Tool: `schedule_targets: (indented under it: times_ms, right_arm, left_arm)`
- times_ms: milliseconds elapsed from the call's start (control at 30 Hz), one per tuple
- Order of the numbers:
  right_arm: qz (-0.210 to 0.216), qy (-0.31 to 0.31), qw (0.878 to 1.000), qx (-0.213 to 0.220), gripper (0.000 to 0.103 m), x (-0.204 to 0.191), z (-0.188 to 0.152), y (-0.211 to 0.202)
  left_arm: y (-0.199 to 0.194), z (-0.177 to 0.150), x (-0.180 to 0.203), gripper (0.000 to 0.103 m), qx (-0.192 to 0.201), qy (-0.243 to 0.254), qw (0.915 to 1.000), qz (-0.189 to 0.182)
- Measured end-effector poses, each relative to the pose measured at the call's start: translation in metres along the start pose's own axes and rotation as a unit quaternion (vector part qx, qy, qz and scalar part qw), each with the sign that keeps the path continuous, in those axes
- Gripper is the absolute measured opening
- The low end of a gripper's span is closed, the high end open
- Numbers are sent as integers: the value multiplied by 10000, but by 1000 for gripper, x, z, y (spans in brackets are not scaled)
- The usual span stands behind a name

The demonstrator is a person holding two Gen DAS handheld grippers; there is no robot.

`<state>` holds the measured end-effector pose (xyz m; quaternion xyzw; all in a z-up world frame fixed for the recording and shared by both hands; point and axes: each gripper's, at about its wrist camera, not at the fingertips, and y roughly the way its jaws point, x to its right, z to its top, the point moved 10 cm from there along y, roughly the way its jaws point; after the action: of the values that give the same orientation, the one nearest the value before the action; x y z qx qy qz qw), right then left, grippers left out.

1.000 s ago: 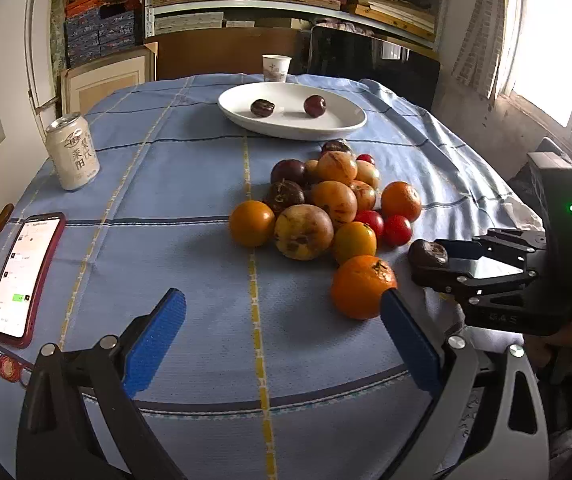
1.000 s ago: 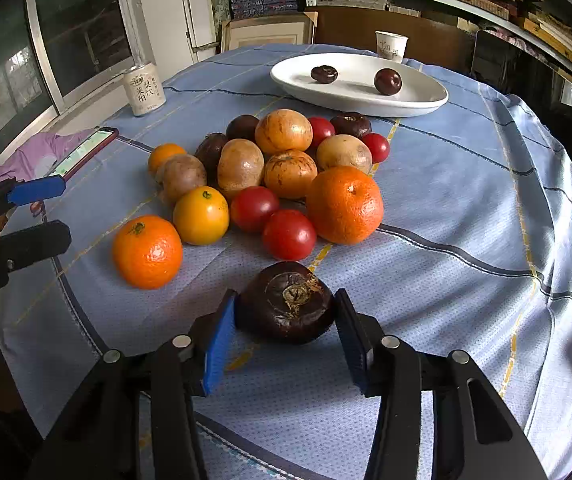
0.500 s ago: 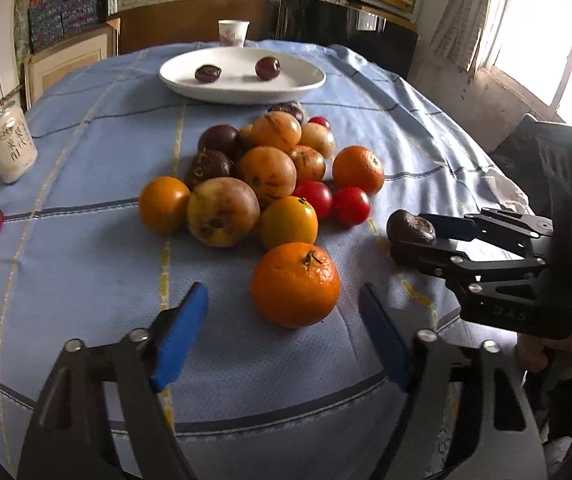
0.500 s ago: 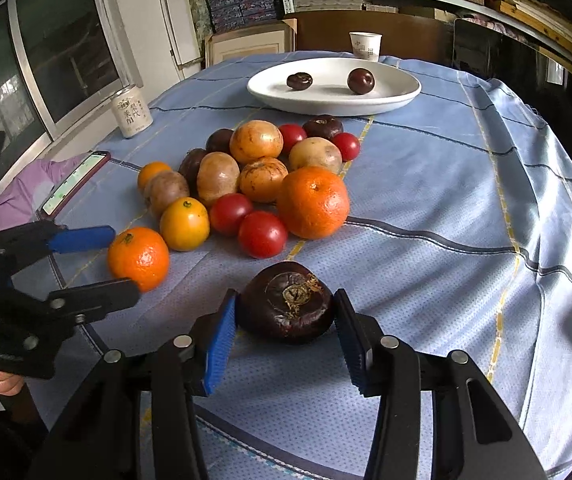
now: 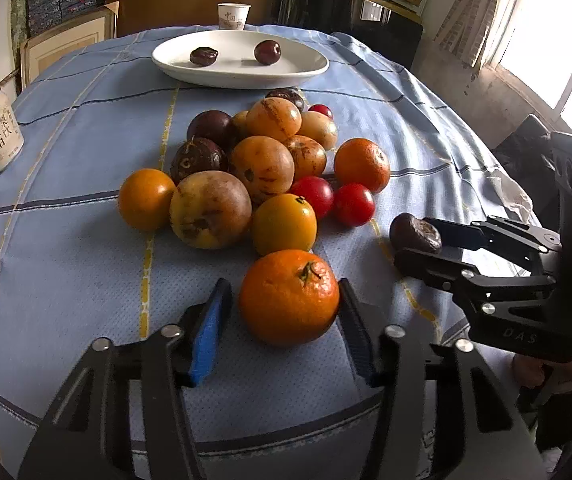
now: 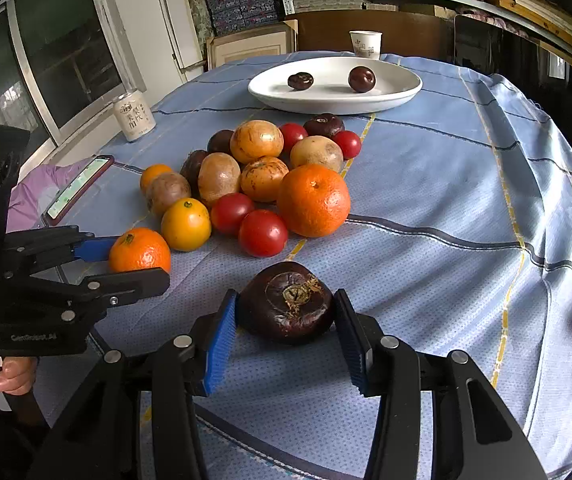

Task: Organize fruits
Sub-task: 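Grasp a brown mangosteen with the right gripper while the left grasps a tangerine, then carry both fruits over the white plate and open both grippers to release them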

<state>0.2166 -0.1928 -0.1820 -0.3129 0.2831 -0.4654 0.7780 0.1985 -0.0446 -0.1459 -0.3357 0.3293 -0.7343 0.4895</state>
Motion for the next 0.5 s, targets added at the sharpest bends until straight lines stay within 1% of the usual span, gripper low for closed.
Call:
schedule_targets:
  times_ms: [33,200,333,433,500]
  right_arm:
    - [9,7,10000,3,49,0,0,0]
    - [0,-30,10000,20,49,-1,1,-2]
    - [-16,-63,10000,49,49,-1,6,-10]
    - [32,-167,9997,147,49,-1,21,-24]
    - [97,-233,9994,237,49,-1,36,-33]
  left_arm:
    - [0,0,1,46,-10,13,10000,-36]
    - [-2,-1,4,46,-8,43,10000,-44]
    - [-11,-1,5,46,-9,-15,9996,-299]
    - [-28,12,3,45,99,16,9989,-455]
    - [-41,30,-1,45,202,61,9981,-570]
